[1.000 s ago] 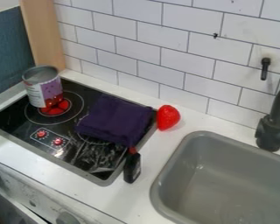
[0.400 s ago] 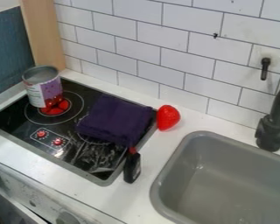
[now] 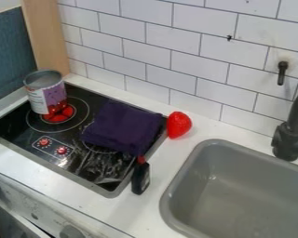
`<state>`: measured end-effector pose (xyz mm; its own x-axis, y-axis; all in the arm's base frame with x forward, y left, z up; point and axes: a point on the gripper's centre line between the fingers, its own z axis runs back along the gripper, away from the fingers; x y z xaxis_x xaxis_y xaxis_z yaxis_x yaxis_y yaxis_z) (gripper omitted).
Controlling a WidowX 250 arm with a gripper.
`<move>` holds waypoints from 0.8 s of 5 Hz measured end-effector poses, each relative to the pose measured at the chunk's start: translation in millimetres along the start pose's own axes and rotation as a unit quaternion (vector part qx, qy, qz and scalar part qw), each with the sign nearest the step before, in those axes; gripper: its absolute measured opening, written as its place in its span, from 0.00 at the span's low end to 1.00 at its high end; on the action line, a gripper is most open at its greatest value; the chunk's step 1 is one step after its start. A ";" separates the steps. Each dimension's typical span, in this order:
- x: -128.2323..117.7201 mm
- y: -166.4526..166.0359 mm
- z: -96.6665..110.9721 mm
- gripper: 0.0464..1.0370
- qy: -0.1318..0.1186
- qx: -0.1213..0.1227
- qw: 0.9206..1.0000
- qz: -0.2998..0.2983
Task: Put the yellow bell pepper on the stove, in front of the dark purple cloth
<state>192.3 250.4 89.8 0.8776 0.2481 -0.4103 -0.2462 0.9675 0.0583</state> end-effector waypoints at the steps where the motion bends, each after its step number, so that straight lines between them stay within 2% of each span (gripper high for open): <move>1: -0.5 -20.5 19.2 0.05 -0.044 0.014 0.999 -0.009; 2: 3.7 -73.8 57.2 0.05 -0.091 0.081 0.991 -0.063; 3: 5.5 -127.5 57.5 0.05 -0.081 0.143 0.979 -0.120; 4: 4.1 -163.4 47.8 0.05 -0.069 0.181 0.967 -0.165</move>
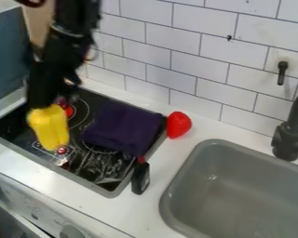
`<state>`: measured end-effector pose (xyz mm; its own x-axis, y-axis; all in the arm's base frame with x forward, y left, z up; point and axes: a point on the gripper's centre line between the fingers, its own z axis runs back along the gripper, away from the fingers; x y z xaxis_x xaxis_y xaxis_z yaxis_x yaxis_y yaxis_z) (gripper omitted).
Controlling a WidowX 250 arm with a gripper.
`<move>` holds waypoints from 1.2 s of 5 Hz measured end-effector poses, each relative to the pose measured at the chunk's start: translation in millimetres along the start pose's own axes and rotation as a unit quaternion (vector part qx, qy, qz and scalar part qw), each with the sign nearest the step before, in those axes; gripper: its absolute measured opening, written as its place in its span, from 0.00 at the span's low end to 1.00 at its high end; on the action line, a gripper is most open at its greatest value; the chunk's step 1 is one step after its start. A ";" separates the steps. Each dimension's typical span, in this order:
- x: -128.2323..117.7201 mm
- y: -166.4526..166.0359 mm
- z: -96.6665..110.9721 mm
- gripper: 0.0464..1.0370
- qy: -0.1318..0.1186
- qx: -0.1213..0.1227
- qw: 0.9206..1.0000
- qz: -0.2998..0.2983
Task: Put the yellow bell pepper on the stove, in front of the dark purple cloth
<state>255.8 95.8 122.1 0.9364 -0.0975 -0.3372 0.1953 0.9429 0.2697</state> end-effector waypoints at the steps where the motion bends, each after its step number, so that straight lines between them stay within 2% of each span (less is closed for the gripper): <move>1: 1.8 -19.8 -1.2 0.05 0.007 0.012 1.000 -0.018; 2: 2.2 -28.1 -1.5 0.05 0.011 0.021 1.000 -0.017; 4: 9.0 -32.9 0.1 0.05 -0.003 0.033 0.999 -0.015; 6: 18.9 -51.3 -6.1 0.05 0.007 0.037 0.999 -0.023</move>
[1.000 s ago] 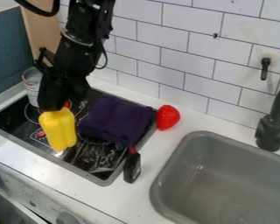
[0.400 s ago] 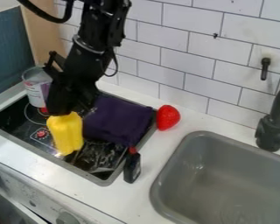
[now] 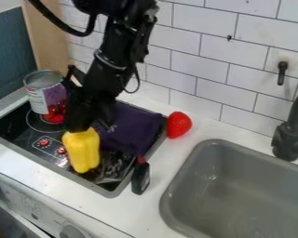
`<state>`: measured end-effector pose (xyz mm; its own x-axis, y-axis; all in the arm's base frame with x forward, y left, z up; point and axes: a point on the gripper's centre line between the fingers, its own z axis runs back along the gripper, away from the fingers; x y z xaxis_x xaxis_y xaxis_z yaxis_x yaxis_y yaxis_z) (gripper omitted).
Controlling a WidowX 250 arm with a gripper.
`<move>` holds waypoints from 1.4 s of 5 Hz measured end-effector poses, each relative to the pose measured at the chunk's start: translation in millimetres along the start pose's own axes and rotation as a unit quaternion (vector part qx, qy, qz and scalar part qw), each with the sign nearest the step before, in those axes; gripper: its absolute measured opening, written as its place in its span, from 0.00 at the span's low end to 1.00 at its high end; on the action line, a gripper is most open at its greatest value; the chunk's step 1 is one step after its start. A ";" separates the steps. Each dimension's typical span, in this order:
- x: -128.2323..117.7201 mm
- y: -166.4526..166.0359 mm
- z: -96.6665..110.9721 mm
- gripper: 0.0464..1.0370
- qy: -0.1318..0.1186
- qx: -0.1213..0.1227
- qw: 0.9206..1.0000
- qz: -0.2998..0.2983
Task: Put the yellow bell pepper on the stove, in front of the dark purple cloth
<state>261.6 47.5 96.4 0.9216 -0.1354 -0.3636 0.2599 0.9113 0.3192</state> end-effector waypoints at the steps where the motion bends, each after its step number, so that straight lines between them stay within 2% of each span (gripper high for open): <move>1: 1.3 -2.4 -3.4 0.08 0.010 0.004 1.000 0.001; 2: 3.6 -5.9 -3.4 0.28 0.002 -0.008 1.000 -0.003; 3: 3.8 -4.5 -0.9 0.56 -0.007 -0.006 1.000 0.016; 4: -2.1 -2.6 10.9 0.86 -0.029 -0.014 0.999 0.027; 5: -10.5 -4.7 24.5 0.97 -0.050 -0.040 0.998 0.022; 6: -14.3 13.0 26.3 0.97 -0.054 -0.073 0.995 0.042; 7: -4.7 37.8 27.1 0.97 -0.082 -0.095 0.990 0.057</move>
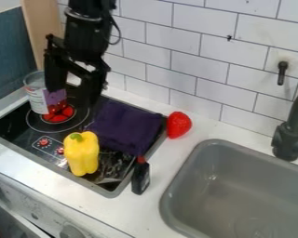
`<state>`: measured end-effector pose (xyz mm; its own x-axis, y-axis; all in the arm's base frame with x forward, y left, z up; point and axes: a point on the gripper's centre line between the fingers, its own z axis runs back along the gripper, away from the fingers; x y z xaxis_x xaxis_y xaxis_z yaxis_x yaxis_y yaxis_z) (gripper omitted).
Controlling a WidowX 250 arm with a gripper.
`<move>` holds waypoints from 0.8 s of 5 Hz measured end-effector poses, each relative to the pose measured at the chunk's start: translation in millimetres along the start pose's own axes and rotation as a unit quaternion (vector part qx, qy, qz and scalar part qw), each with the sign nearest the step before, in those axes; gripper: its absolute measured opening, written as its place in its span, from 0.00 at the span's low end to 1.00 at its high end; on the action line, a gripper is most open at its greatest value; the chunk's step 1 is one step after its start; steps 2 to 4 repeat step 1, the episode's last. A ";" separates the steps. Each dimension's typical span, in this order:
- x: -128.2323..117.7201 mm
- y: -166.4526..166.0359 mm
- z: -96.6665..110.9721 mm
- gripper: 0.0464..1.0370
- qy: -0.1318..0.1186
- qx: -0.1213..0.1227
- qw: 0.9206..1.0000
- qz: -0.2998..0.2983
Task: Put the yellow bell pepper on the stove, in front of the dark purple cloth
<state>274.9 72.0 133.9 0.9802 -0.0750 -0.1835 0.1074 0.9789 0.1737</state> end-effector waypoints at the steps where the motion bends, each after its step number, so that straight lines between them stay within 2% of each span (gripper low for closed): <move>1: 7.5 23.5 -16.1 0.97 0.003 -0.033 0.999 0.018; 4: 7.5 23.5 -16.1 0.97 0.003 -0.033 0.999 0.018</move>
